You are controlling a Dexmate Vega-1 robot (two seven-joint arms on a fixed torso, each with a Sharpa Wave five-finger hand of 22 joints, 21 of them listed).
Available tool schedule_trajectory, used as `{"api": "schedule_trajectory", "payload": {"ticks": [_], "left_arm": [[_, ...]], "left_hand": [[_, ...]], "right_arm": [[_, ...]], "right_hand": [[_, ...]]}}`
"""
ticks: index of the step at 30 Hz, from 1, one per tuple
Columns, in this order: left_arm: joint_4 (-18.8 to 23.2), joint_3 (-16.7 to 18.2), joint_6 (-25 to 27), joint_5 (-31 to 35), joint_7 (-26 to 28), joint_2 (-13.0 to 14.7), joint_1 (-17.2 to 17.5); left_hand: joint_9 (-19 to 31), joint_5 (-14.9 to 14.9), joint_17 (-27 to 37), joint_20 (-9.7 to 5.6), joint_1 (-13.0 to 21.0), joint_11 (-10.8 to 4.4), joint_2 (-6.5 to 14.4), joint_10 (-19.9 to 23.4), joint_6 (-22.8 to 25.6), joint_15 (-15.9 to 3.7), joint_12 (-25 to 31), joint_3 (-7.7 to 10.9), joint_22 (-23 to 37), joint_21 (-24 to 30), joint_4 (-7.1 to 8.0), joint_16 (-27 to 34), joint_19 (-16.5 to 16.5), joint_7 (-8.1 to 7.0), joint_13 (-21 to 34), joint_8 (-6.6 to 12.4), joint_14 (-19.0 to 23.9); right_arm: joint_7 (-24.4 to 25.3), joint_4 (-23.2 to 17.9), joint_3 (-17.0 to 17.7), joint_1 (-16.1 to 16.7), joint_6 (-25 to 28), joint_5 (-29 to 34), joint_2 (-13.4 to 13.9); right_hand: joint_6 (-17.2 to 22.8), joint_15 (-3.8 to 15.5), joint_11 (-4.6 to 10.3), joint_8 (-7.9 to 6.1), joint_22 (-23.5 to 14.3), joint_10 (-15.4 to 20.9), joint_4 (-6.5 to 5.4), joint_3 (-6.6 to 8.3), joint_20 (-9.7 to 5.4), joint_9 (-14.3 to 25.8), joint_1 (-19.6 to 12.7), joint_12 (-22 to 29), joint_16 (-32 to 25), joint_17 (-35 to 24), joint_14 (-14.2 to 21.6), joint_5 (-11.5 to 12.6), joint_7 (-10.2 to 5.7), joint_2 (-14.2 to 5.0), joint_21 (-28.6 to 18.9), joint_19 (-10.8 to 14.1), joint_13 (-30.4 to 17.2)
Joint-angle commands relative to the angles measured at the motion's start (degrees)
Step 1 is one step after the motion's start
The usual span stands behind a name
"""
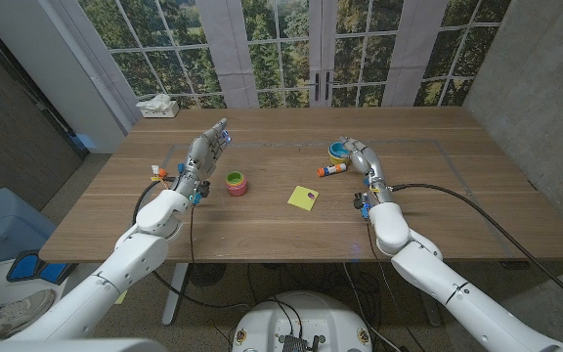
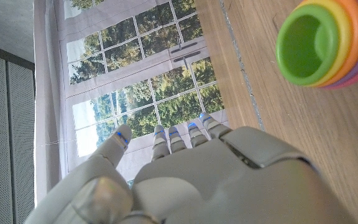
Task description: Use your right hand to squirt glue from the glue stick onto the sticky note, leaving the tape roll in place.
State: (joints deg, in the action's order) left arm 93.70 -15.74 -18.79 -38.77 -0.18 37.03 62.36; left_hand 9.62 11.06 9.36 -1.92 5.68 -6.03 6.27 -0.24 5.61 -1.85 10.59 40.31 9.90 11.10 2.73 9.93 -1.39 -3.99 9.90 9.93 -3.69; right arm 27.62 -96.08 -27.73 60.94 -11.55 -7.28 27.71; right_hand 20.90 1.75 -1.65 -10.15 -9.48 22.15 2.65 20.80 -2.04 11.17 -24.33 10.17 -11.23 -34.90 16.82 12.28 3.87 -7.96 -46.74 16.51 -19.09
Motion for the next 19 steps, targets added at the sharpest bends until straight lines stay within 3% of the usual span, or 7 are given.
{"api": "schedule_trajectory", "payload": {"ticks": [1, 7, 9, 12, 14, 19], "left_arm": [[0.8, 0.6, 1.2, -0.6, -1.1, 1.7, 0.4], [-0.4, 0.2, 0.7, -1.3, -2.8, 1.3, -0.3], [-0.6, 0.0, 0.8, -1.4, -3.3, 1.5, -0.6], [-0.9, 0.0, 0.5, -1.5, -3.7, 1.3, -0.9], [-1.1, 0.0, 0.2, -1.5, -3.7, 1.2, -0.9], [-1.2, 0.3, 0.1, -1.9, -3.3, 0.9, -0.3]], "left_hand": [[0.1, -0.2, 0.1, -4.17, 0.7, -0.03, 3.7, -0.4, -0.2, -5.55, -0.1, 0.03, 0.0, 0.1, -0.51, 0.0, 0.2, 0.0, 0.1, -0.09, -0.5], [0.1, -0.2, 0.1, -4.2, 0.7, 0.02, 3.7, -0.4, -0.3, -5.49, -0.1, -0.02, 0.0, 0.1, -0.59, 0.0, 0.2, -0.05, 0.1, -0.06, -0.5], [0.1, -0.2, 0.1, -4.2, 0.7, 0.03, 3.7, -0.5, -0.3, -5.49, -0.1, -0.04, 0.0, 0.1, -0.62, 0.0, 0.2, -0.02, 0.1, -0.03, -0.5], [0.1, -0.2, 0.1, -4.21, 0.7, 0.04, 3.8, -0.5, -0.3, -5.49, 0.0, -0.05, 0.0, 0.1, -0.64, 0.0, 0.2, 0.01, 0.1, -0.01, -0.5], [0.1, -0.2, 0.1, -4.21, 0.8, 0.1, 3.8, -0.5, -0.3, -5.47, 0.0, -0.07, 0.0, 0.1, -0.66, 0.0, 0.2, -0.01, 0.1, 0.0, -0.5], [0.1, -0.2, 0.1, -4.25, 0.8, 0.14, 3.8, -0.7, -0.5, -5.51, -0.1, -0.14, 0.0, 0.0, -0.72, 0.0, 0.2, 0.04, 0.1, -0.04, -0.7]], "right_arm": [[-6.5, 0.8, 1.8, 1.2, -5.5, -7.7, 0.3], [-9.9, 0.8, 2.9, 2.0, -7.6, -11.6, 1.0], [-9.3, 0.4, 3.6, 2.9, -8.7, -11.9, 0.7], [-6.8, -1.0, 4.6, 4.4, -9.6, -10.2, 0.6], [-5.6, -1.3, 5.2, 5.1, -10.6, -9.6, 0.2], [-5.7, -1.0, 6.1, 5.2, -12.6, -9.7, -0.4]], "right_hand": [[-3.6, 0.1, 0.37, 0.26, 0.0, -3.6, -0.81, -0.01, -0.37, -0.3, 2.1, -0.2, 0.7, 1.2, -3.4, -1.2, 0.08, -0.04, 2.0, -1.7, 0.9], [-9.9, 1.44, 2.27, 0.27, 0.3, -10.2, -0.79, 0.97, -2.37, -0.7, 3.9, -0.2, 1.2, 4.5, -9.5, -2.0, -0.53, -0.63, 7.1, -6.6, 2.8], [-11.0, 1.72, 2.16, 0.2, 0.4, -11.7, -1.06, 0.84, -2.94, -0.8, 4.7, -0.2, 1.3, 5.2, -11.3, -2.0, -0.66, -0.46, 8.6, -8.0, 3.3], [-12.0, 1.3, 1.72, -0.06, 0.4, -12.6, -0.83, 0.59, -4.68, -0.9, 5.8, 0.2, 1.0, 6.9, -12.3, -1.9, -0.53, 0.42, 12.1, -12.4, 4.2], [-13.2, 0.08, 0.99, 0.02, 0.4, -13.4, -0.4, -0.06, -4.35, -0.9, 6.5, 0.2, 0.9, 8.1, -12.8, -2.0, 0.55, 1.78, 13.4, -12.9, 4.8], [-13.9, -0.7, 0.47, -0.05, 0.4, -14.2, -0.11, -0.87, -3.83, -1.0, 7.5, 0.2, 0.9, 9.4, -13.4, -1.9, 1.31, 3.08, 14.6, -12.8, 5.4]]}}
